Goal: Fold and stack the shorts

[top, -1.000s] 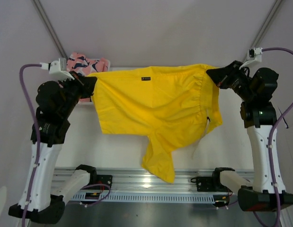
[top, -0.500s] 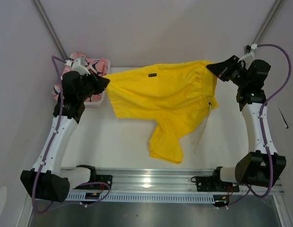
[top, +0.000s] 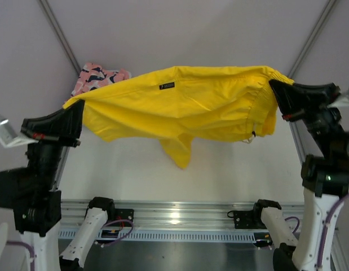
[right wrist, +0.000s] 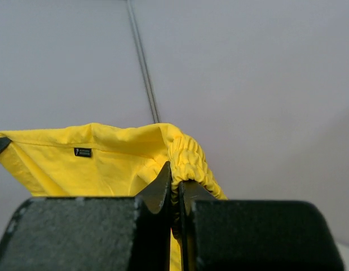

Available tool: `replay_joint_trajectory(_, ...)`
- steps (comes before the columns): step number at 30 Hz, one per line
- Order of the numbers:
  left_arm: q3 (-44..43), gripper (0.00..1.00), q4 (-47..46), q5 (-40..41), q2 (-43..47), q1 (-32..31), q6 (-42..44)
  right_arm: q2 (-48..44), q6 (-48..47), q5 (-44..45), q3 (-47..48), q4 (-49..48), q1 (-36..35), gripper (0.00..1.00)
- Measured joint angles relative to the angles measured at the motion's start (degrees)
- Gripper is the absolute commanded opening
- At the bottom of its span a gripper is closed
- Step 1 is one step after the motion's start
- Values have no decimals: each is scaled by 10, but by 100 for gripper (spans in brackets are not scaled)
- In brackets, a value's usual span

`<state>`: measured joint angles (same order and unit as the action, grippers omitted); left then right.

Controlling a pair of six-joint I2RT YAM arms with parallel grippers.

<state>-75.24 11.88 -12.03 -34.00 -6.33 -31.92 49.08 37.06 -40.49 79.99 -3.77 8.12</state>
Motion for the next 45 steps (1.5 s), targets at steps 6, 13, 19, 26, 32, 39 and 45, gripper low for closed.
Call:
replay_joint_trajectory(6,-19,0,-19,14,73,0,0,-144,-38,37,49,7,0,0)
replay_joint_trajectory(13,-26,0,-12,18,20,0,0,-114,-61,68,139,98,-1,0)
replay_joint_trajectory(19,30,0,-64,15,-142,0,-3,50,-50,71,93,124,0,0)
replay_joint_trajectory(26,192,0,-141,-4,-333,-6,-26,215,-2,66,-160,130,38,0)
replay_joint_trajectory(32,280,0,-206,27,-409,-45,-23,225,9,68,-282,66,46,0)
replay_joint_trajectory(39,262,0,-299,49,-531,-55,-20,355,34,63,-289,-100,48,0)
replay_joint_trajectory(45,185,0,-312,61,-632,-55,-10,494,54,66,-240,-159,40,0)
